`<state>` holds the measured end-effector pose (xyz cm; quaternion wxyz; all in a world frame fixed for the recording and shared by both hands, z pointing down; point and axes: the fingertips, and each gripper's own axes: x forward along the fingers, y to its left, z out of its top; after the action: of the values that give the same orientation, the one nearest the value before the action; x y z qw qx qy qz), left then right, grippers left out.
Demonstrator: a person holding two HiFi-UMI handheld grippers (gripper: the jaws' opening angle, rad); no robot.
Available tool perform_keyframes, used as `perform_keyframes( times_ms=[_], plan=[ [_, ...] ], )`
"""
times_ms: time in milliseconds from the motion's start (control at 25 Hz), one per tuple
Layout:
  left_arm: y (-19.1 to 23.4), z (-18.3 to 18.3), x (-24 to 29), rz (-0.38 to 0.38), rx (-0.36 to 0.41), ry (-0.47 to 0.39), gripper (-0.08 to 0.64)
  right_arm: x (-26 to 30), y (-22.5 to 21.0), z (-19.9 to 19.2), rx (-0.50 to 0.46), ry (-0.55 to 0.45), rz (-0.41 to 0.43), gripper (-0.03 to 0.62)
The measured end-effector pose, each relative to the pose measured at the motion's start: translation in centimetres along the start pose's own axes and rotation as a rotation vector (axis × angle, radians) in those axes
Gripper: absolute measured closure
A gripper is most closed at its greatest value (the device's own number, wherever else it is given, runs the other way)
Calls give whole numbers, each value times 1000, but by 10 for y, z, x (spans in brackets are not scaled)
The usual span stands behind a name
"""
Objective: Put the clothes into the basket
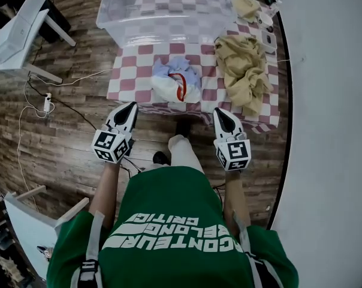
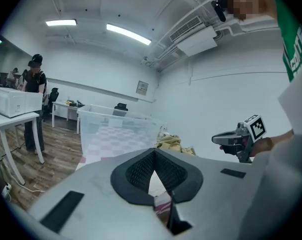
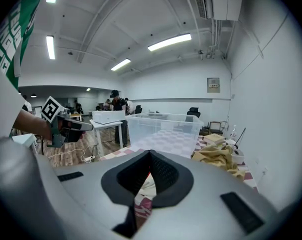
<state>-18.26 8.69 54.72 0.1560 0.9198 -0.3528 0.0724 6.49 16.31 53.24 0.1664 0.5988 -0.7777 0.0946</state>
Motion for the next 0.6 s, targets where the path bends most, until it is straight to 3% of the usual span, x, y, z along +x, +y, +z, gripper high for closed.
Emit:
perform_keyframes(
  times_ms=[360, 600],
  plan=[
    [17, 8, 63, -33, 34, 63, 557, 84, -22, -6, 11, 66, 106, 584],
    [29, 9, 90, -9, 26, 98, 557, 127, -36, -3, 23, 99, 168, 584]
  ],
)
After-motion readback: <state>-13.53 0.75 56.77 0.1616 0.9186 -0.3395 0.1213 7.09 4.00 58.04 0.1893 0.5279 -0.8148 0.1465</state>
